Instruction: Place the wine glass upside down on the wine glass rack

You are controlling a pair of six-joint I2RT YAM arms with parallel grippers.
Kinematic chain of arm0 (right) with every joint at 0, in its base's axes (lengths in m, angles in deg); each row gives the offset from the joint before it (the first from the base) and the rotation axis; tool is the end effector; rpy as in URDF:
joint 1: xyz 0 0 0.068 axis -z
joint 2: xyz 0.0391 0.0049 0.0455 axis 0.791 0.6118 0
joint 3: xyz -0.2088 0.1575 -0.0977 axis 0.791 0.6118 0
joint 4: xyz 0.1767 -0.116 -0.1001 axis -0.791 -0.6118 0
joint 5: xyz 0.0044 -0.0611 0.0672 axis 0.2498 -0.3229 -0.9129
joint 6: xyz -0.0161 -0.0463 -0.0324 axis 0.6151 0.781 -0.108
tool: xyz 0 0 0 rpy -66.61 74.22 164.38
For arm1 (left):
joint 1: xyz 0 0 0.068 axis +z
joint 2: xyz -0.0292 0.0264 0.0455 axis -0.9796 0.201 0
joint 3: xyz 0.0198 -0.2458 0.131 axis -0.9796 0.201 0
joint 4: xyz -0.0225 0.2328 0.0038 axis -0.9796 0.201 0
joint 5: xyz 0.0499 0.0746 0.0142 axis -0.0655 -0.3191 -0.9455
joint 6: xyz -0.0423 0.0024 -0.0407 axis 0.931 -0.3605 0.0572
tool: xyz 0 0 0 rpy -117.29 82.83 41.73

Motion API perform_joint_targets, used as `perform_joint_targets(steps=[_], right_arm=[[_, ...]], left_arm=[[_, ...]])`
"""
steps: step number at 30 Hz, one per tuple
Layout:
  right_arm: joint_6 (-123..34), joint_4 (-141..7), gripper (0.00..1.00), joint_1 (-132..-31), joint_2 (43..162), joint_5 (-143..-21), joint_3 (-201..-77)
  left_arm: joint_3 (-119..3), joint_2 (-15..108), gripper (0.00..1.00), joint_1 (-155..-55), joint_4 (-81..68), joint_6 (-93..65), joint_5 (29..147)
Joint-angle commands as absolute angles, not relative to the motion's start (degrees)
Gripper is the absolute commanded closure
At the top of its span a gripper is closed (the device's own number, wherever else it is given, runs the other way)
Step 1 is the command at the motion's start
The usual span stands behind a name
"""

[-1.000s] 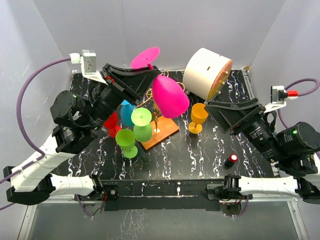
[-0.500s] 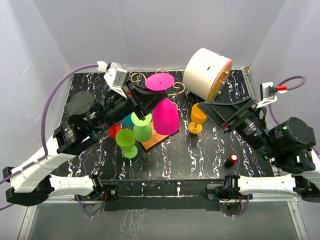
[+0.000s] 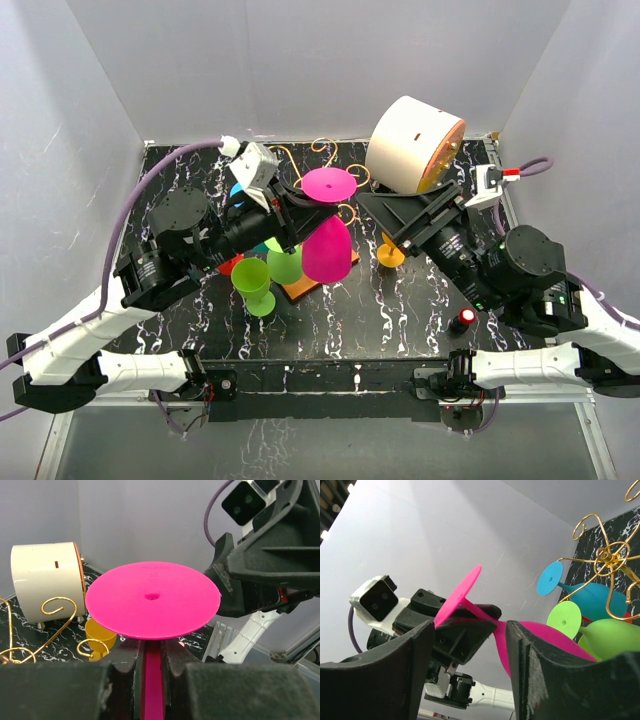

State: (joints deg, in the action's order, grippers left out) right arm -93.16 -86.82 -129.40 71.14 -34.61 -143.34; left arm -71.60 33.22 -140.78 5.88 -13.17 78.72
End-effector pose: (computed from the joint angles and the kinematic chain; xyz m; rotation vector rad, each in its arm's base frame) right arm 0.0507 0.0987 0.4979 0.3437 1.5671 1.3756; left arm 0.0842 -0.1589 0.5218 0.5875 1.2909 -1.0748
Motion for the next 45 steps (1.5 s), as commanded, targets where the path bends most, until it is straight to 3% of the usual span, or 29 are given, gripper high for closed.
perform_joint_targets(steps=[1, 7, 13, 27, 36, 38, 42, 45], right_arm=[[-97.88, -86.11, 0.47, -129.36, 72.08, -31.99, -147.61], [-100.12, -87.28, 0.52, -129.36, 73.49, -31.95, -148.19], [-101.52, -89.90, 0.66, -129.36, 73.60, -32.59, -148.62], [-104.68, -98.00, 0.68, -129.36, 75.86, -38.51, -152.11], [-106.73, -98.01, 0.90, -129.36, 74.69, -39.42, -149.39], [-107.55, -99.12, 1.00, -129.34, 74.55, -38.24, -149.33], [-108.36, -99.82, 1.00, -129.36, 73.57, -35.83, -148.19], [-109.30, -100.91, 1.00, -129.36, 73.17, -34.50, -148.12]], left_arm=[[-70.81, 31.71, 1.00, -140.90, 3.46, -14.86, 83.42], [-70.58, 31.11, 1.00, -140.90, 3.90, -17.77, 86.08], [-68.13, 28.34, 1.00, -140.90, 1.22, -21.05, 88.93], [-65.61, 27.03, 1.00, -140.90, 1.04, -25.37, 91.75], [-64.62, 26.69, 0.99, -140.90, 1.99, -25.88, 92.88], [-64.04, 26.53, 0.82, -140.94, 1.78, -25.04, 92.41], [-62.64, 26.10, 0.49, -140.90, 1.29, -22.95, 91.28], [-61.34, 25.55, 0.34, -140.90, 0.92, -21.15, 90.30]])
